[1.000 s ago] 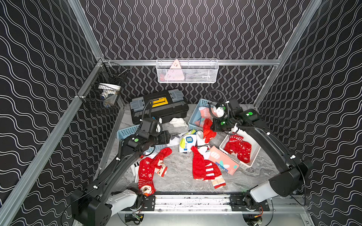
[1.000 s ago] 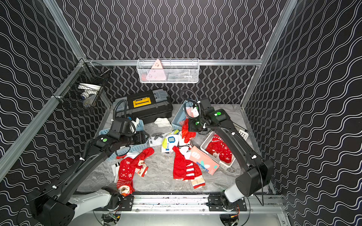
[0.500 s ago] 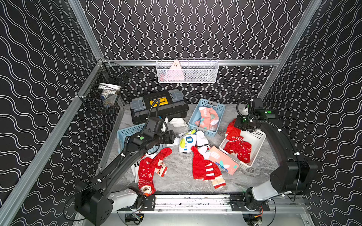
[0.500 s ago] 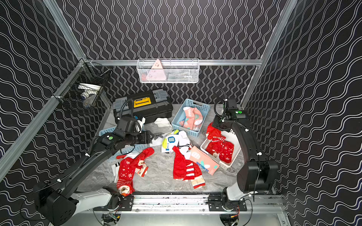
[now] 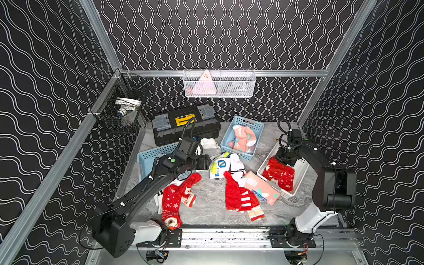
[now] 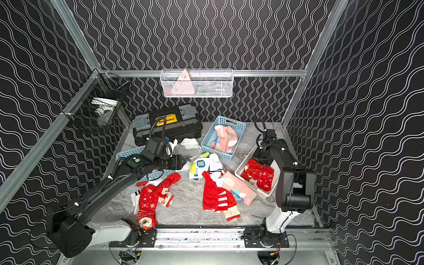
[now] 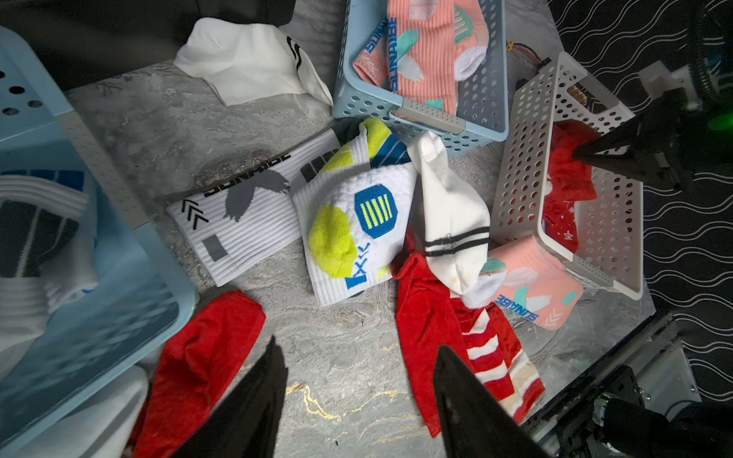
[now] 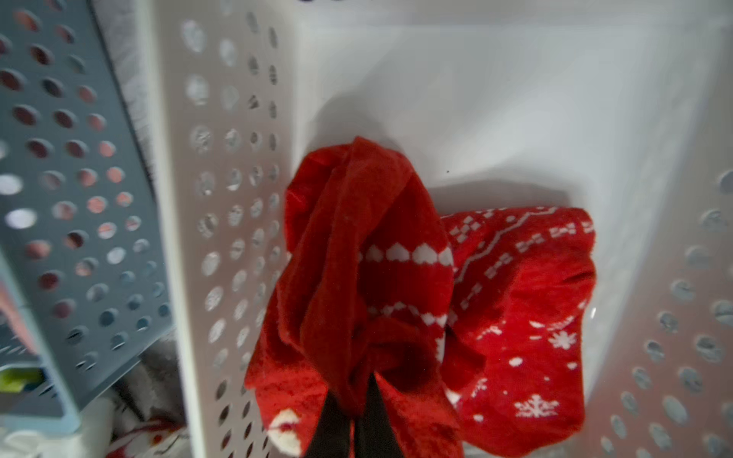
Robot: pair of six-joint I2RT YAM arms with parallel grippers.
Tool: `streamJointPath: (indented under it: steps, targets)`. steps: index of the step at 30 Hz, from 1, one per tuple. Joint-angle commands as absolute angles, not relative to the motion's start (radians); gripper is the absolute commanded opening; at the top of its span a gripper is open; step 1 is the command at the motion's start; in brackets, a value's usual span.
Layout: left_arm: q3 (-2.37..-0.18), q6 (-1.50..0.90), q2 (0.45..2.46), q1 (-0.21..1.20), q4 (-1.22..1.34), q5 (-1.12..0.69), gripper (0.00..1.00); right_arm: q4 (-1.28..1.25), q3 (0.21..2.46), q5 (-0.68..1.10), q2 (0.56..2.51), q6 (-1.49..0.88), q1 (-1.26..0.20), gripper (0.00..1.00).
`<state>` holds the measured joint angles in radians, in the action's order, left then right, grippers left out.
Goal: Sort the socks into the basket by color
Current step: Place the sock in the bin.
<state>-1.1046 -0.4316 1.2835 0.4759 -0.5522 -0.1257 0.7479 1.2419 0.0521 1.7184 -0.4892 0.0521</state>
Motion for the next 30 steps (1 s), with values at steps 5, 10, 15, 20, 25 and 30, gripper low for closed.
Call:
streamJointPath:
  steps: [5, 10, 15, 20, 25, 30]
  targets:
    - [-1.115, -0.404, 1.305, 0.488, -0.514, -0.126, 0.65, 0.658, 1.186, 0.032, 1.754, -0.534, 0.057, 0.01]
    - [-1.115, -0.396, 1.327, 0.498, -0.501, -0.128, 0.65, 0.680, 1.196, 0.035, 1.715, -0.530, 0.055, 0.23]
    - [-1.109, -0.395, 1.347, 0.509, -0.478, -0.136, 0.65, 0.714, 1.209, 0.033, 1.652, -0.528, 0.056, 0.44]
    - [-1.109, -0.391, 1.377, 0.528, -0.460, -0.147, 0.66, 0.747, 1.221, 0.049, 1.582, -0.518, 0.049, 0.63]
    - [-1.117, -0.385, 1.428, 0.556, -0.438, -0.152, 0.68, 0.795, 1.256, 0.048, 1.529, -0.499, 0.017, 0.88]
    - [-1.138, -0.367, 1.508, 0.578, -0.417, -0.138, 0.68, 0.844, 1.292, 0.050, 1.469, -0.479, -0.045, 1.00]
